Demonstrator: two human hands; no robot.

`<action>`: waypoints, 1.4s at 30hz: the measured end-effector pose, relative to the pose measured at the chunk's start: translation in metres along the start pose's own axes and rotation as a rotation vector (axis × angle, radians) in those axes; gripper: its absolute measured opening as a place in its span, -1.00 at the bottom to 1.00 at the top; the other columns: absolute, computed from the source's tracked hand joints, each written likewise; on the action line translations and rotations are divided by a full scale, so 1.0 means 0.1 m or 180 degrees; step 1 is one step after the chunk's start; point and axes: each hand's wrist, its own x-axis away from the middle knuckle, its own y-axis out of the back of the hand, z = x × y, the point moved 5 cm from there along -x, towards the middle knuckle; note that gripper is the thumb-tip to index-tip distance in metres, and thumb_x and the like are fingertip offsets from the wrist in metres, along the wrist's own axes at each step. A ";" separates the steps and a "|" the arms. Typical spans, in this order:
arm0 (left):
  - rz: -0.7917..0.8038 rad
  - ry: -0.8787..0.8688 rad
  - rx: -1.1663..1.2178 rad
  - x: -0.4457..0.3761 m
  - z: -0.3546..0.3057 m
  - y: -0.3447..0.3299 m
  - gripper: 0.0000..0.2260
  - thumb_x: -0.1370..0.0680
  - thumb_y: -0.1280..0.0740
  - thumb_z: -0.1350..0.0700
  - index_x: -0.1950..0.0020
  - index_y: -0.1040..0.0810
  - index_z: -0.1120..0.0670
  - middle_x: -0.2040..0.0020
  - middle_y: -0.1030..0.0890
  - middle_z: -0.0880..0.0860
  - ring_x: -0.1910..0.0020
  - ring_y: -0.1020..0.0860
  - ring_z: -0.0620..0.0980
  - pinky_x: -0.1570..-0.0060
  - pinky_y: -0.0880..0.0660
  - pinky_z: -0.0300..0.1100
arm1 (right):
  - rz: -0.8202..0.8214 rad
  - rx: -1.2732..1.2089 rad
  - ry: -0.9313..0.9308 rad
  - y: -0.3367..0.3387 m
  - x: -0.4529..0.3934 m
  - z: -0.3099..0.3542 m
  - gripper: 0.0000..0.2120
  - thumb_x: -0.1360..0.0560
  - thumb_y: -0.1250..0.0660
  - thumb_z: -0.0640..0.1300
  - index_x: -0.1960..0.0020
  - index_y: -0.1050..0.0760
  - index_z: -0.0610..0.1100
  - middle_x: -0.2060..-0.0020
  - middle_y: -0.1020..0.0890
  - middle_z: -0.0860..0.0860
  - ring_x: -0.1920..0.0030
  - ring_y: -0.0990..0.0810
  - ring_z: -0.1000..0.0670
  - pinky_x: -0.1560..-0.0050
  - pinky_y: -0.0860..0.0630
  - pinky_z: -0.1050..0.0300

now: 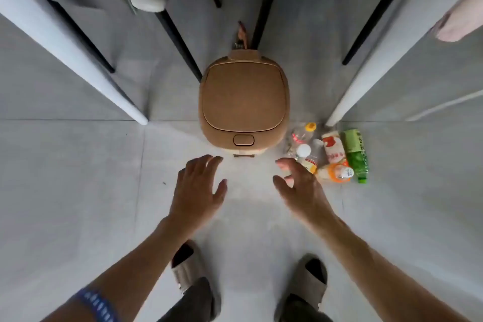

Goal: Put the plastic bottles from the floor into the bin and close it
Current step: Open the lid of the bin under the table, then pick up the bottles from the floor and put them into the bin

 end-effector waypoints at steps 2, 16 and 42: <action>-0.0021 -0.0631 -0.0199 -0.14 0.03 -0.31 -0.54 -0.52 -0.24 -0.02 -0.36 -0.53 0.15 -0.31 -0.56 0.17 -0.25 -0.51 0.20 -0.20 -0.47 0.10 | -0.0352 0.0423 0.0648 -0.19 -0.18 -0.06 -0.62 -0.48 -0.22 -0.05 -0.28 -0.47 -0.08 -0.21 -0.60 -0.02 -0.12 -0.58 -0.12 -0.09 -0.46 0.07; -0.1544 -0.2009 -0.0323 -0.88 0.23 -0.74 -0.70 -0.48 -0.35 0.02 -0.19 -0.49 0.02 -0.11 -0.57 0.09 0.04 -0.50 0.10 0.05 -0.41 -0.01 | -0.2070 0.1730 0.3093 -0.59 -1.00 -0.33 -0.77 -0.48 -0.40 -0.07 -0.11 -0.59 -0.08 -0.02 -0.69 -0.09 0.03 -0.59 -0.15 0.06 -0.46 -0.07; -0.0876 -0.3689 -0.1076 -0.73 -1.04 -1.11 -0.82 -0.44 -0.33 0.23 -0.02 -0.60 0.18 0.05 -0.60 0.16 0.16 -0.52 0.15 0.16 -0.52 0.05 | -0.2085 0.0886 0.1786 -0.25 -0.87 -1.23 -0.67 -0.46 -0.30 -0.16 -0.22 -0.47 -0.13 -0.12 -0.60 -0.06 0.00 -0.56 -0.15 0.04 -0.54 -0.10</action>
